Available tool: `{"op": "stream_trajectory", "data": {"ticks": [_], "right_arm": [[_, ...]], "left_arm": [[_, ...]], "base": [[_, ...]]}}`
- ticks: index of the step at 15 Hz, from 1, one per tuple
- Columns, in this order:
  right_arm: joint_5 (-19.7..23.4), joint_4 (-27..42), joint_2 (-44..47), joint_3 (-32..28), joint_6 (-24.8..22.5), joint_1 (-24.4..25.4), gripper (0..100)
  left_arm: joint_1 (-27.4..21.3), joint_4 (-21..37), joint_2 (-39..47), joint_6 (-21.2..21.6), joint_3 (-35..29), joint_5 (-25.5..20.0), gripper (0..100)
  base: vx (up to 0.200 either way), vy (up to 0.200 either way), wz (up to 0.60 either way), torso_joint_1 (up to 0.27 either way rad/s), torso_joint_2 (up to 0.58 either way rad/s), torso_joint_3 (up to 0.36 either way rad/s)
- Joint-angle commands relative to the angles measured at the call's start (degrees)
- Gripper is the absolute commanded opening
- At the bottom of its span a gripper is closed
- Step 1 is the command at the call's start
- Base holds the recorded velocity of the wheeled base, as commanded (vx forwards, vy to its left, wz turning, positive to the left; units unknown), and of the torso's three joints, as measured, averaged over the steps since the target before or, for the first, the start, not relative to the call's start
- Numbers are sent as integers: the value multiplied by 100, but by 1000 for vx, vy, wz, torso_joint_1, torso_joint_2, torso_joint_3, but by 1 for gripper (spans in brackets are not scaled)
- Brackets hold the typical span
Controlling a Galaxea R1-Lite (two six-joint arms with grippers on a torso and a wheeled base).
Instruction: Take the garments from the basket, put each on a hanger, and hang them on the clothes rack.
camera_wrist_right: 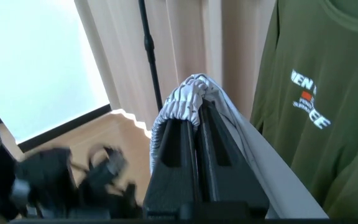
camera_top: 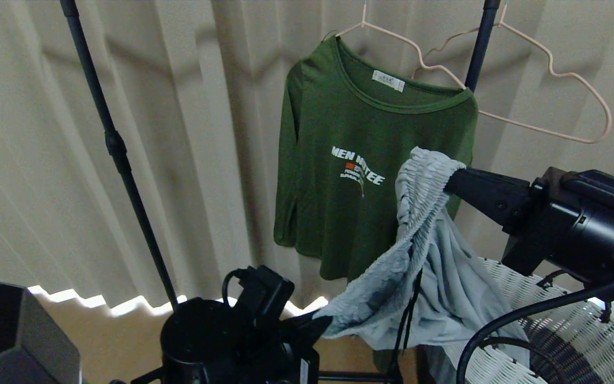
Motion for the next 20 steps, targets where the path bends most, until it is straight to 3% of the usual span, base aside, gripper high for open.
{"op": "stream_trajectory", "data": {"ticks": [1,2,6,8,9,10,11,13,15,17,20], "right_arm": [[-3,18,45,62,-19,-107,0],[-3,18,62,80,-28,-142,0],[-12,18,80,89,-63,-397,0],[-12,9,80,71,-45,-406,0],[-12,-88,80,1,-45,-406,0],[-12,-123,80,-8,-45,-397,0],[-3,-633,220,-25,-54,-397,0],[-3,-1028,379,-131,-54,-441,0],[6,-1142,466,-351,-45,-564,0],[24,-1160,581,-483,-19,-564,0],[182,-1283,871,-614,-28,-556,0]], "left_arm": [[631,91,-944,164,25,-35,0],[754,205,-1190,217,-45,-35,0],[1589,2051,-2974,595,-1047,-44,0],[1765,2683,-3378,656,-1548,-44,0],[1826,3316,-3668,665,-2146,-53,0],[1826,3387,-3704,665,-2216,-53,0],[1835,4318,-3994,665,-3112,-150,0],[1949,5074,-4196,656,-3771,-721,0],[2204,5399,-4240,665,-4202,-1143,0],[2547,5408,-4231,665,-4413,-1152,0],[3189,5408,-4257,665,-4088,-1152,0]], "base": [[0,0,0,0,0,0],[0,0,0,0,0,0],[0,0,0,0,0,0],[0,0,0,0,0,0],[0,0,0,0,0,0],[0,0,0,0,0,0],[0,0,0,0,0,0],[0,0,0,0,0,0],[0,0,0,0,0,0],[0,0,0,0,0,0],[0,0,0,0,0,0]]}}
